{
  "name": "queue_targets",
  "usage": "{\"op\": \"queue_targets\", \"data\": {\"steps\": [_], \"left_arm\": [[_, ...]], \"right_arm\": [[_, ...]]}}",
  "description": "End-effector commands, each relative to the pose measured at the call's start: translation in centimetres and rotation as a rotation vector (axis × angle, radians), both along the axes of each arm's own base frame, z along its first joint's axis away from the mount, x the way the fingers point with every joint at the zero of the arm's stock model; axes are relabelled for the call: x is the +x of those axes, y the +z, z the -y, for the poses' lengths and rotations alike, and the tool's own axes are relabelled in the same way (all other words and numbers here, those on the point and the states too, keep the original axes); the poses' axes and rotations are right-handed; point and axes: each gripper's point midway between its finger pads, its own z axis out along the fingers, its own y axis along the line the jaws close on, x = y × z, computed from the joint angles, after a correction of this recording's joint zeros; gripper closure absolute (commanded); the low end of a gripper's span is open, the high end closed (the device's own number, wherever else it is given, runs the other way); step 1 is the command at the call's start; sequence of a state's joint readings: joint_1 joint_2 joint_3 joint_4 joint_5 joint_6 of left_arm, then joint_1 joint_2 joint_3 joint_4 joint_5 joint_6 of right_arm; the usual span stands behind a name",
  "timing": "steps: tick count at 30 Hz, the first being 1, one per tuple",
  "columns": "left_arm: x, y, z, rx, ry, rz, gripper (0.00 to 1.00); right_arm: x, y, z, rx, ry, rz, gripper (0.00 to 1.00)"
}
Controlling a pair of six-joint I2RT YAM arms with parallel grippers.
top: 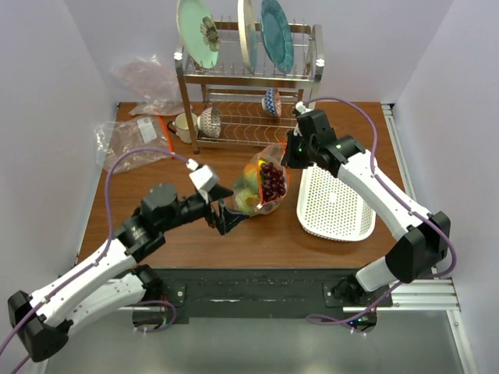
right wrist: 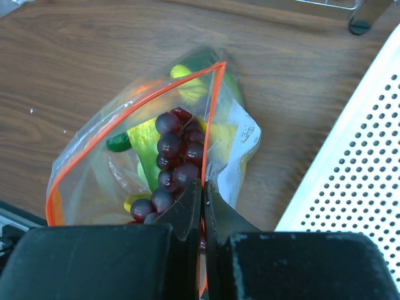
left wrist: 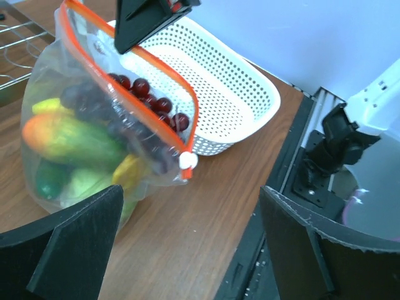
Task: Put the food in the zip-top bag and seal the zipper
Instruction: Adjust the zipper food storage bag at the center of the board, then zip the zipper food storage bag at the center of the board.
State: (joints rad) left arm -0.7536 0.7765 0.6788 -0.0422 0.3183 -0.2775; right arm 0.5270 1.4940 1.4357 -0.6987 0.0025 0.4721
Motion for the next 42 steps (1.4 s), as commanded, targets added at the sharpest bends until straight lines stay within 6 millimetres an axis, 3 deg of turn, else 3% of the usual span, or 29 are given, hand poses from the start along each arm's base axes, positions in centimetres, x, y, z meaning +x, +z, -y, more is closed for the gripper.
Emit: {"op": "queue_targets", "data": {"steps": [1,10,14,19,28,36,42], "left_arm": [[1.7,1.6,-0.5,-0.165,0.103,0.158,0.09],[1.8,-2.5,-0.2,-0.151,0.169,0.207,0.22],[-0.4,-3.2,1.6,-0.141,0.078,0.331,0.23],[-0.3,-5.1,2.6,-0.051,0.112,0.378,0.29],[1.5,-5.1,2.2,0.015,0.221,0.474,0.41],[1.8,-5.8,2.3,0.036,0.222,0.531,0.51],[1.9,-5.9,2.6,0.034,0.220,0.524,0.51]], "right_arm": [[0.0,2.6,-1.2,0.085,0.023,0.017,1.00],[-0.4,3.5,-1.1,0.130,0.011,0.024,1.00],[-0.3,3.7,-1.3,0.132,0.021,0.029,1.00],[-0.1,3.8,-1.3,0.136,0.022,0.021,1.00],[-0.3,4.7,-1.1,0.148,0.021,0.037,1.00],[-0.5,4.8,-1.0,0.155,0.022,0.036,1.00],[-0.5,4.7,-1.1,0.161,0.025,0.033,1.00]]}}
